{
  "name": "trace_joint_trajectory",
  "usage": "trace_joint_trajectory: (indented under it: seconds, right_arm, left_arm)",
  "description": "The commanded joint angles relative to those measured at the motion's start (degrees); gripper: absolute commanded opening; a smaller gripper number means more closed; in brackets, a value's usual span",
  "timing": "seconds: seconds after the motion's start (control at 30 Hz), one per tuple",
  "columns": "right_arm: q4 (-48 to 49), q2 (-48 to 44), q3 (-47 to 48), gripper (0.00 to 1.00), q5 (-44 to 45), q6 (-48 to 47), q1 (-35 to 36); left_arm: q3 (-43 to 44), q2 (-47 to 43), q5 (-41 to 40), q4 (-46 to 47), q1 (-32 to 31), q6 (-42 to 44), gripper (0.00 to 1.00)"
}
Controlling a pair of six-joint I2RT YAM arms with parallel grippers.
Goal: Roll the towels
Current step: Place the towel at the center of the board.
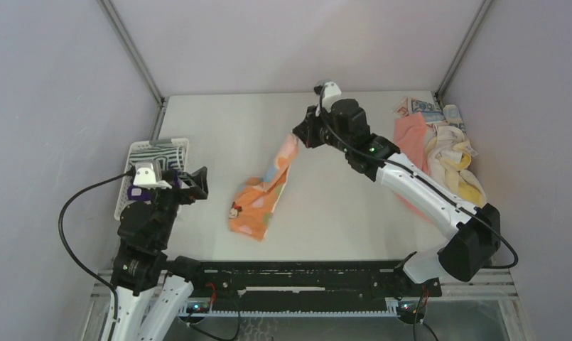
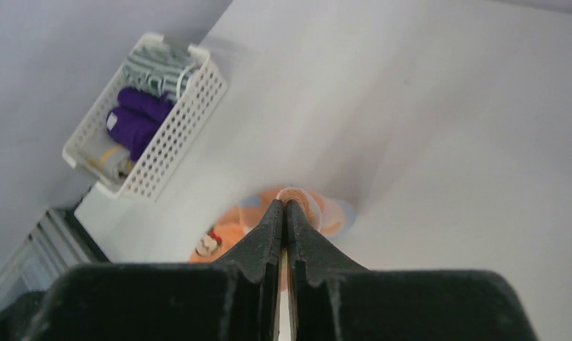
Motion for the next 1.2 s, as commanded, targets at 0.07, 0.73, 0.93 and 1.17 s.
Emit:
trace_joint_trajectory:
  seconds: [0.07, 0.73, 0.93, 1.17]
  right_arm:
    - [5.18, 0.64, 14.19, 0.00, 0.32, 1.35, -6.28]
    - [15.75, 7.20, -2.17, 0.12, 10.67, 11.63, 15.02]
    - [8.45, 8.57, -2.18, 0.30, 7.08, 9.69, 17.58]
    - [-4.89, 1.99, -4.94, 0.45, 8.91, 2.64, 10.47]
  left_arm:
    - [7.98, 4.66, 0.82, -4.17, -0.33, -3.33, 1.00]
    - [10.34, 9.19, 2.96, -12.54, -0.33, -9.88, 1.00]
    - [9.08, 11.88, 6.42, -15.13, -0.32, -10.45, 1.00]
    - [4.59, 20.88, 14.13, -12.39, -0.44, -14.74, 0.97]
